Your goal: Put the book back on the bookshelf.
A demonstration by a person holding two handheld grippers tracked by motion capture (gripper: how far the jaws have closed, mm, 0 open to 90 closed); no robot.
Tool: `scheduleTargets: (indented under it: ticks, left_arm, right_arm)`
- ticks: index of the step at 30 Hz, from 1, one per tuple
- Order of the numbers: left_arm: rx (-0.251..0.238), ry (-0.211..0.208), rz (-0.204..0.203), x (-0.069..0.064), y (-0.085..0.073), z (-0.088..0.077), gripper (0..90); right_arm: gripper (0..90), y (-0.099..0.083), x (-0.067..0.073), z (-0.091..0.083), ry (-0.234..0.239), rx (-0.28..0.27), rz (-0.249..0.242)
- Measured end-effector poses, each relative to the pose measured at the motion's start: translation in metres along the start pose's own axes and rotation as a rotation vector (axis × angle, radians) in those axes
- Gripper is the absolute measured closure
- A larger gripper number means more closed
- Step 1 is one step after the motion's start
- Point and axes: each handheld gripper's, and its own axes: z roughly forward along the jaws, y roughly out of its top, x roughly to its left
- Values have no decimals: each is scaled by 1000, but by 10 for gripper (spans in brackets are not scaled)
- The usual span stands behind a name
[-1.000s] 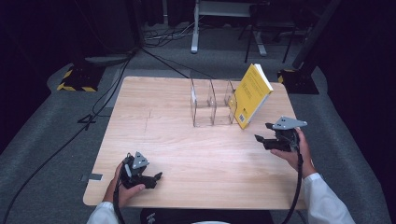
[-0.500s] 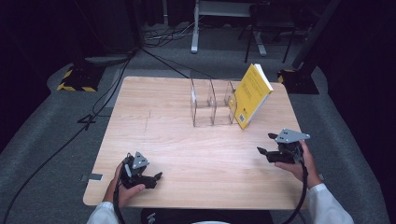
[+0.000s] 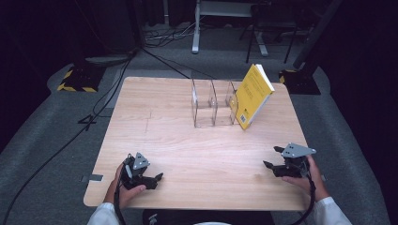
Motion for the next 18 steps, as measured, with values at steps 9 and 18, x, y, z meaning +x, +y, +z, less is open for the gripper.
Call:
scheduleTargets:
  ticks: [9, 18]
  left_arm:
    - [0, 0, 1, 0, 0, 0, 140]
    - [0, 0, 0, 0, 0, 0, 140]
  right_arm:
    - [270, -30, 1, -11, 15, 9, 42]
    - [264, -59, -7, -29, 10, -3, 123]
